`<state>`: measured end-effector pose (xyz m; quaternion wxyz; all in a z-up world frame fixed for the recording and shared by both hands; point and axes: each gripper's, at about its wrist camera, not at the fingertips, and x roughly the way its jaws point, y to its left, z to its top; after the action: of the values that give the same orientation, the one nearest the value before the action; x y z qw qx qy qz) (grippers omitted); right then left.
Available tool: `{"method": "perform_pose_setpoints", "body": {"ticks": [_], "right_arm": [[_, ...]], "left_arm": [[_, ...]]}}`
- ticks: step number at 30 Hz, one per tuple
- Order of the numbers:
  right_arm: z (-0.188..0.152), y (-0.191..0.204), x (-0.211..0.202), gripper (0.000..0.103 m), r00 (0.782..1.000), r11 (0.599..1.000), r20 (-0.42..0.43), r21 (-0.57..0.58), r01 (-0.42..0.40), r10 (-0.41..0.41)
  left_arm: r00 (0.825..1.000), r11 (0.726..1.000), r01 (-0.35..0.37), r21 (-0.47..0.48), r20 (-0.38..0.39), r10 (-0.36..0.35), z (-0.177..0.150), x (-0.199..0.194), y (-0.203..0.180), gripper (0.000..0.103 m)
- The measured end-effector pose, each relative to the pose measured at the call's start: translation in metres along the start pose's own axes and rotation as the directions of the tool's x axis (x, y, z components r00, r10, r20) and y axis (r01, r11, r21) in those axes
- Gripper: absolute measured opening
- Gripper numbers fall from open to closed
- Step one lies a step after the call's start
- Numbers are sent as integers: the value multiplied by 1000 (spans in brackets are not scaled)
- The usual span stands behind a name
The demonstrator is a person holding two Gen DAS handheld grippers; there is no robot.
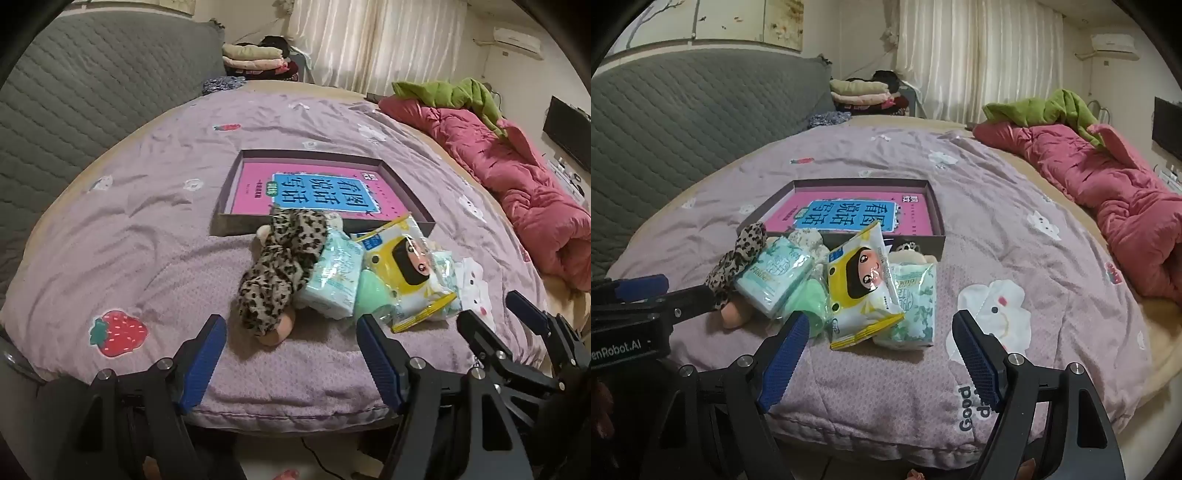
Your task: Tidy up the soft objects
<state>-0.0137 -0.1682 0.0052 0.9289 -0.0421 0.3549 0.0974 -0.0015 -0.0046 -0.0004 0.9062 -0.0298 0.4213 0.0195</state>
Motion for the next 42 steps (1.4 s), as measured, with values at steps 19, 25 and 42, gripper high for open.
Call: {"method": "perform_pose_setpoints", "body": {"ticks": [19,25,42], "right_arm": [[1,1,-4,81,999,1000,39,-3,1,-1],[1,2,-4,81,999,1000,42,-8,-2,3],[0,4,-5,81,999,1000,41,-13,-17,17]], "left_arm": [[999,998,37,-60,-26,-39,-1,8,21,72],[999,996,37,-75,-26,-39,0,8,27,72],[999,996,30,-78,-38,-33,-3,13,31,72]]}}
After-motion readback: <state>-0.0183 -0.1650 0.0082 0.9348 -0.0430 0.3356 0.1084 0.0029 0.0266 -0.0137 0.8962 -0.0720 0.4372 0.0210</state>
